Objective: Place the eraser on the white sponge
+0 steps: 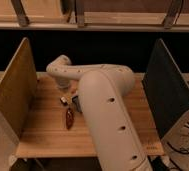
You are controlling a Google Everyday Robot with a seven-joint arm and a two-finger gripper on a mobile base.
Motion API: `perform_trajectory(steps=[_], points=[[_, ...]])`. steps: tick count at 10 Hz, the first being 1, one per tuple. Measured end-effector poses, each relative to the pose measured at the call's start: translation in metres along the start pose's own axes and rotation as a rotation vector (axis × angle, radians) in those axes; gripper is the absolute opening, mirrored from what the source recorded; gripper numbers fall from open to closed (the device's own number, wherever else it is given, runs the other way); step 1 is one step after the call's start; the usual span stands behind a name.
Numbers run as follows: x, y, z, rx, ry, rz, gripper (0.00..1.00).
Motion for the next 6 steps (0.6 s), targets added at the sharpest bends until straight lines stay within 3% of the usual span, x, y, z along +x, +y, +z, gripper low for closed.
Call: perform_trajectory(steps=[4, 6], points=[[0.010, 0.012, 0.039, -0.056, -0.104, -0.055, 0.80], [0.009, 0.010, 0.056, -0.080, -0.133, -0.090, 0.70]])
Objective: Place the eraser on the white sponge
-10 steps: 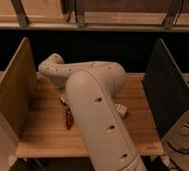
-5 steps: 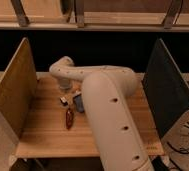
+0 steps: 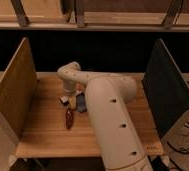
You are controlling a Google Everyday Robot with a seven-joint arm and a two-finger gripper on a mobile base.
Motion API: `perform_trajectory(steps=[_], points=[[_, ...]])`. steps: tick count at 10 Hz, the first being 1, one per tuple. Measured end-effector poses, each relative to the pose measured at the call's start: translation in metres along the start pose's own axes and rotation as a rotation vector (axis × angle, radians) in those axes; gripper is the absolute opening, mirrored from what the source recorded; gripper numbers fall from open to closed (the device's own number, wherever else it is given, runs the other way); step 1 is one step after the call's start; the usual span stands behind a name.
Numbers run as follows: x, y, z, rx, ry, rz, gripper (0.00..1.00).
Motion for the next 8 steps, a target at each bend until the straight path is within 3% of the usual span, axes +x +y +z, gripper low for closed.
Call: perform_trajectory(steps=[5, 6, 8], points=[[0.010, -0.012, 0.004, -0.014, -0.004, -0.016, 0.21], [0.014, -0.020, -0.002, 0.002, 0.001, -0.011, 0.09], [0.016, -0.020, -0.003, -0.006, 0.010, -0.019, 0.00]])
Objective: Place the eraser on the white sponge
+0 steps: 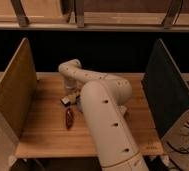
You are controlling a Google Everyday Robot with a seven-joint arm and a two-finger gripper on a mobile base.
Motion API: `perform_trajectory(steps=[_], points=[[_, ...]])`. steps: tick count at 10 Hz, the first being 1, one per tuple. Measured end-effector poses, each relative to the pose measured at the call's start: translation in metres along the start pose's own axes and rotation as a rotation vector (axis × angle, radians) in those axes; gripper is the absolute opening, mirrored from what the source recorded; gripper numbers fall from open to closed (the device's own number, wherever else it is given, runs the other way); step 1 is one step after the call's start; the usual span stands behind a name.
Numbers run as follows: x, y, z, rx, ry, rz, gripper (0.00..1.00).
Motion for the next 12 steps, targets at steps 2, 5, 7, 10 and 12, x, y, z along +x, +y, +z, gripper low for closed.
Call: perform_trajectory(steps=[2, 5, 7, 10, 12], points=[[-0.001, -0.003, 0.000, 0.002, 0.000, -0.006, 0.00], [-0.001, -0.008, -0.001, 0.005, 0.009, -0.019, 0.00], [0.003, -0.017, -0.007, 0.018, 0.033, -0.033, 0.00], [0.002, -0.033, -0.025, 0.052, 0.065, -0.054, 0.00], [-0.003, -0.042, -0.035, 0.081, 0.079, -0.060, 0.00]])
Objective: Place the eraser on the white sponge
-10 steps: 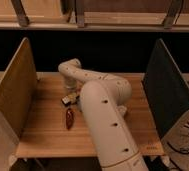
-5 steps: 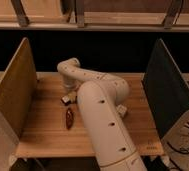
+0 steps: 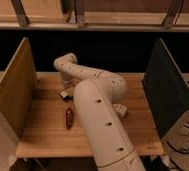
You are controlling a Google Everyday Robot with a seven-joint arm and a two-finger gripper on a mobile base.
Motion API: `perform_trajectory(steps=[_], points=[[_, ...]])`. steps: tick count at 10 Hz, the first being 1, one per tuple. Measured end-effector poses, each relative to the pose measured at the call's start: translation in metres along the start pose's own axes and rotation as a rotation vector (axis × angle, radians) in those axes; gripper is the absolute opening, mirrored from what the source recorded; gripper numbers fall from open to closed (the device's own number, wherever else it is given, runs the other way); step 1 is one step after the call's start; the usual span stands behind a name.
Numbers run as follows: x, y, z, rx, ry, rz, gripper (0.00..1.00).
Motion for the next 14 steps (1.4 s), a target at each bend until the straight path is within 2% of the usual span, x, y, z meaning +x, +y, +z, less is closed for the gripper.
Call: perform_trajectory(steps=[4, 9, 11, 13, 14], points=[[-0.008, -0.001, -0.013, 0.040, 0.005, 0.023, 0.00], [-0.015, -0.002, -0.041, 0.108, 0.020, 0.032, 0.00], [-0.018, 0.003, -0.045, 0.125, 0.010, 0.037, 0.00], [-0.021, 0.013, -0.040, 0.117, -0.007, 0.045, 0.00], [-0.018, 0.024, -0.035, 0.086, 0.004, 0.063, 0.00]])
